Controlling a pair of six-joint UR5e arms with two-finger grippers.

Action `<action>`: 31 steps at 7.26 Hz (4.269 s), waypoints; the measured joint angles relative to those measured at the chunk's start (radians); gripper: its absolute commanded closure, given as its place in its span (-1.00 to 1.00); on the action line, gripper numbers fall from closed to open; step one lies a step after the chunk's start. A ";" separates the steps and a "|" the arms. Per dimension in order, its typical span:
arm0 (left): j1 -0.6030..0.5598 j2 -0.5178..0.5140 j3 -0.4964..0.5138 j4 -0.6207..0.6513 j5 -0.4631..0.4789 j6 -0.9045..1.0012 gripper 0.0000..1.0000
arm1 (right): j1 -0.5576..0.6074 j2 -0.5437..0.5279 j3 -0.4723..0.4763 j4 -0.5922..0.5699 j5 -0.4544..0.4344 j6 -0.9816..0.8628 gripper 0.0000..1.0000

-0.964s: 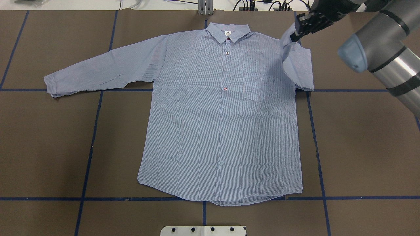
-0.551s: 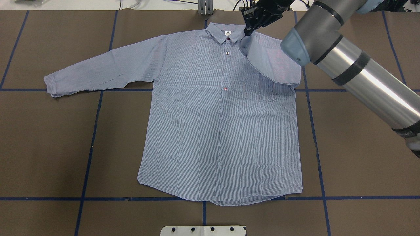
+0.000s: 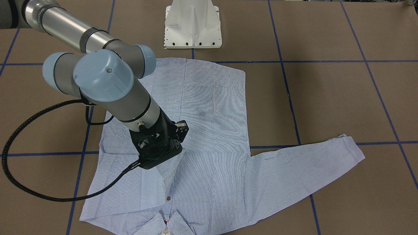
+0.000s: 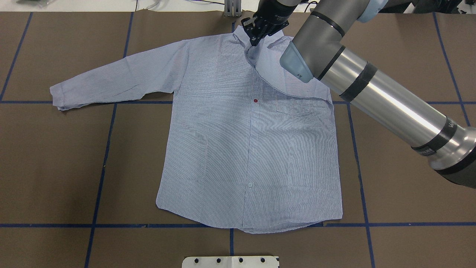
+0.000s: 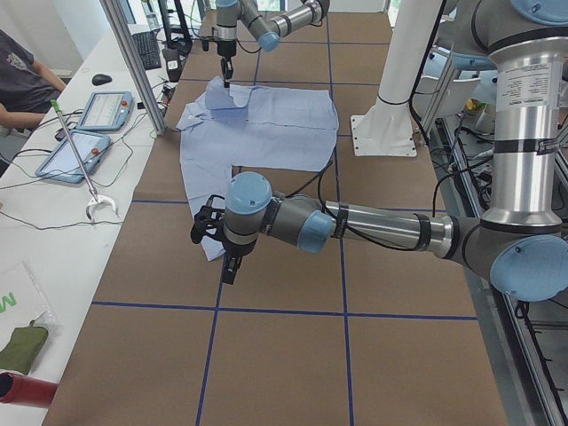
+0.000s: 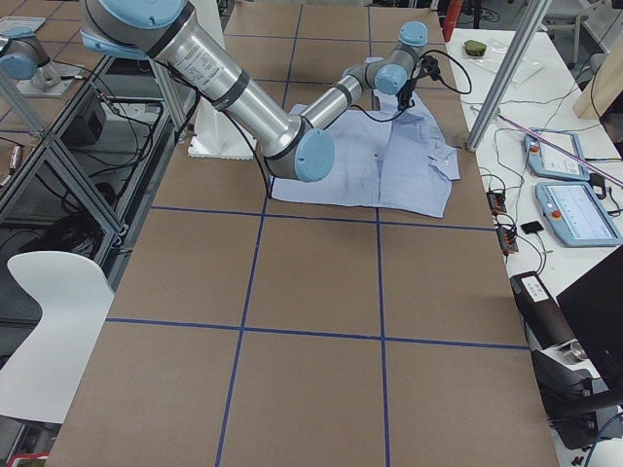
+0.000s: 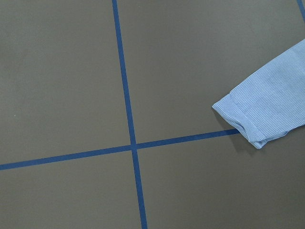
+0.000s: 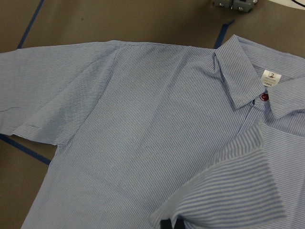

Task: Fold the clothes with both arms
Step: 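Lift the cuff and carry the sleeve across the shirt front with the right gripper, then release the cuff and withdraw the right gripper outward, then grasp the other sleeve cuff with the left gripper and lift it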

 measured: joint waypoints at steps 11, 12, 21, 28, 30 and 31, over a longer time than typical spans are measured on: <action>0.016 -0.010 0.019 -0.058 0.006 -0.154 -0.98 | -0.173 0.123 -0.059 -0.055 -0.306 0.163 -1.00; 0.041 -0.008 0.023 -0.105 0.008 -0.236 -0.99 | -0.146 0.086 0.040 -0.180 -0.277 0.165 -1.00; 0.459 -0.069 0.277 -0.733 0.250 -1.096 -0.94 | 0.202 -0.519 0.720 -0.646 0.007 -0.306 -1.00; 0.529 -0.227 0.453 -0.736 0.340 -1.146 -0.36 | 0.226 -0.655 0.805 -0.598 0.049 -0.307 -1.00; 0.537 -0.231 0.471 -0.736 0.340 -1.146 -0.18 | 0.225 -0.652 0.806 -0.597 0.051 -0.296 -1.00; 0.538 -0.231 0.475 -0.736 0.341 -1.147 -0.08 | 0.225 -0.650 0.806 -0.597 0.052 -0.294 -1.00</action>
